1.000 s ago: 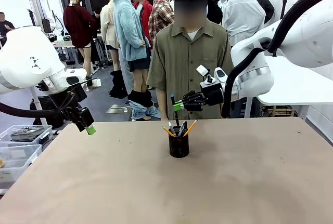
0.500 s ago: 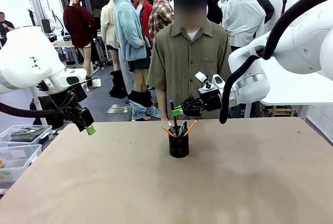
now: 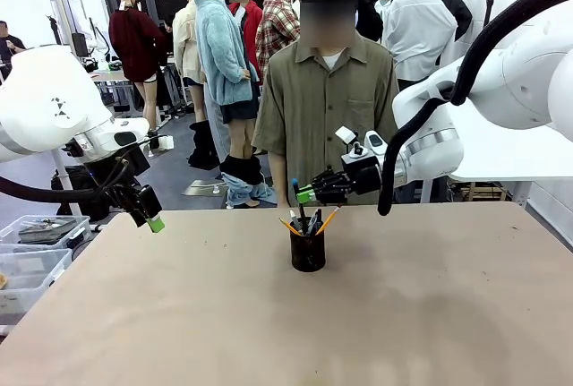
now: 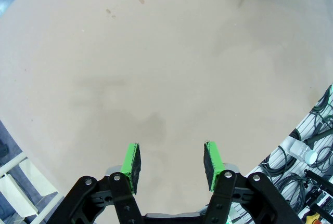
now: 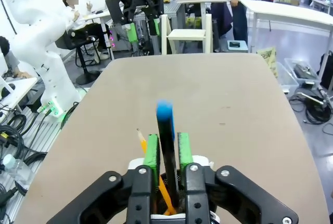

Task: Place the pens into the pen holder.
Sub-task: Pick up a writing instrument from the table and place it into the Pen holder.

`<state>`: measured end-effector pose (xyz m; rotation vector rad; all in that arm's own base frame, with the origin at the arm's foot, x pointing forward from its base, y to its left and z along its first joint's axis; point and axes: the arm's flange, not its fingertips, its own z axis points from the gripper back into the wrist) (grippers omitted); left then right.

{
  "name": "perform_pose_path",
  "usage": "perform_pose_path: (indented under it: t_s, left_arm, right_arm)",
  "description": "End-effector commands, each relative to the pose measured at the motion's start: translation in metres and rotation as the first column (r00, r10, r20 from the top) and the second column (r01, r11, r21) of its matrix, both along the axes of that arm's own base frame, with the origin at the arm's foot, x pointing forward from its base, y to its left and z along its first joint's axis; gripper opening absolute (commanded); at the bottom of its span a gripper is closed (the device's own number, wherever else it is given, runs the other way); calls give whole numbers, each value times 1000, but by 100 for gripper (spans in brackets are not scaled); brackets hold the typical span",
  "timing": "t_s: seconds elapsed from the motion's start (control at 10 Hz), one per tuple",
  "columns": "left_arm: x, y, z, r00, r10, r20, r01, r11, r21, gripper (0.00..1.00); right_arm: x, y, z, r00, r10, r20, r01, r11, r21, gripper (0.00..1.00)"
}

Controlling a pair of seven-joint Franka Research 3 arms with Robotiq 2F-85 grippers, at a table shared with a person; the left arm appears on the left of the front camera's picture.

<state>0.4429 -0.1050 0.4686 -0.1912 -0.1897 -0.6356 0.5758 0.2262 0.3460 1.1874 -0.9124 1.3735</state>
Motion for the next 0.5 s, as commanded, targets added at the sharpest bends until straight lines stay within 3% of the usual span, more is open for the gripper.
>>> perform_pose_path:
  t_s: [0.0, 0.1, 0.4]
  left_arm:
    - [0, 1, 1, 1000, 2, 1, -2, 1000, 11, 64]
    - [0, 1, 1, 1000, 2, 1, -2, 1000, 11, 64]
    - [0, 1, 1, 1000, 2, 1, -2, 1000, 11, 64]
  right_arm:
    - [2, -1, -1, 1000, 2, -22, -3, 1000, -28, 58]
    - [2, -2, -1, 1000, -2, -20, 1, 1000, -28, 63]
    - [-7, -15, 9, 999, -38, -3, 38, 999, -39, 63]
